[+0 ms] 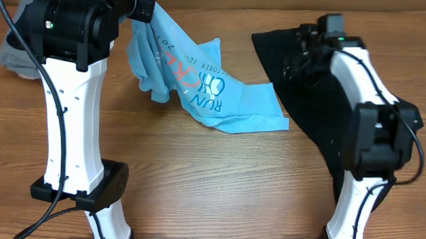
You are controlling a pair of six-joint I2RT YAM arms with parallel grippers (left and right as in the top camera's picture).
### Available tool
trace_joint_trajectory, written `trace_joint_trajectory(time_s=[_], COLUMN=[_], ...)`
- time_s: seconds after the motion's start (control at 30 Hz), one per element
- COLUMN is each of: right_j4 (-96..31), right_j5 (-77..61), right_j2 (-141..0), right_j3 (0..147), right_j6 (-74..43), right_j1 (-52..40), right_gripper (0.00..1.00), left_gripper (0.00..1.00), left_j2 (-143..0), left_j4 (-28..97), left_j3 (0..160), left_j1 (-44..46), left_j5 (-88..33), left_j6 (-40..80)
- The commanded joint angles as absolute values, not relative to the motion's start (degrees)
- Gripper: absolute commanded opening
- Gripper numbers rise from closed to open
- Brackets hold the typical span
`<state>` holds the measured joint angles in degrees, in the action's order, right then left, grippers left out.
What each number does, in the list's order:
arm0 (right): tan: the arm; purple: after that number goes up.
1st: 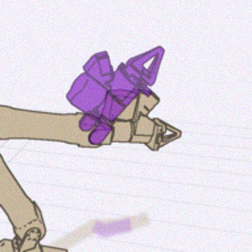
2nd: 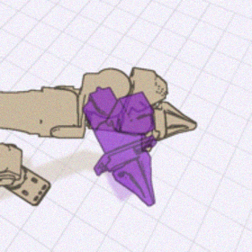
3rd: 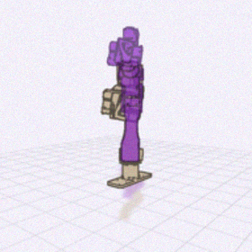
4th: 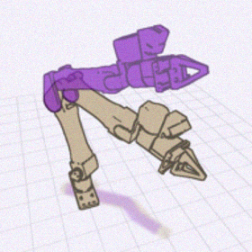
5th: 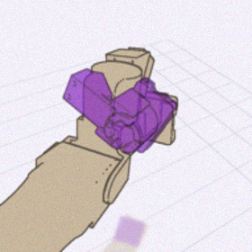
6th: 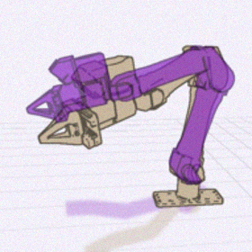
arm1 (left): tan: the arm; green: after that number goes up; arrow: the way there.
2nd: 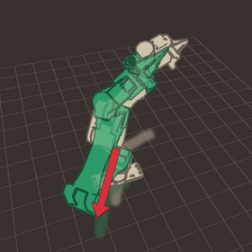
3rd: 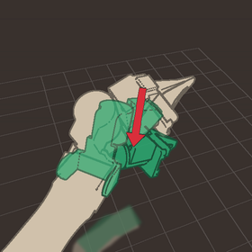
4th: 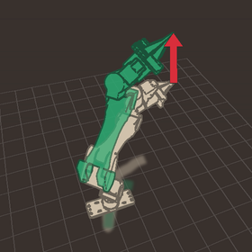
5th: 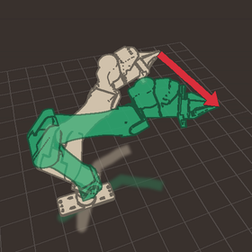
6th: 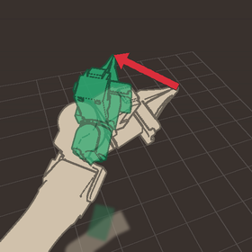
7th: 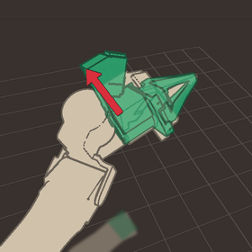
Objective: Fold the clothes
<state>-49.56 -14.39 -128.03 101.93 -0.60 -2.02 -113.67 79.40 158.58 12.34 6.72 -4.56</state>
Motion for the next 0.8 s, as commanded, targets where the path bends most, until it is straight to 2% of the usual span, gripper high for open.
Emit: trace_joint_trajectory(time_s=[0.0,0.3,0.6,0.77], right_j4=[-48.8,-49.8,-50.1,-48.3], right_j5=[-12.4,-2.6,1.0,-4.6], right_j2=[-130.2,-132.8,-132.8,-132.8], right_j3=[102.7,102.2,102.2,102.6], right_j6=[-0.2,-3.0,-3.0,-3.0], right_j1=[-2.5,-0.1,14.2,23.4], right_gripper=[0.68,0.7,0.72,0.72], left_gripper=[0.04,0.04,0.04,0.04], left_j2=[-112.2,-112.2,-112.2,-112.2], left_j4=[79.4,79.7,79.7,79.7], left_j3=[158.6,158.6,158.6,158.6], left_j1=[12.4,12.4,12.4,12.4], left_j5=[7.4,7.5,7.4,7.4], left_j6=[-3.6,-3.6,-3.6,-3.6])
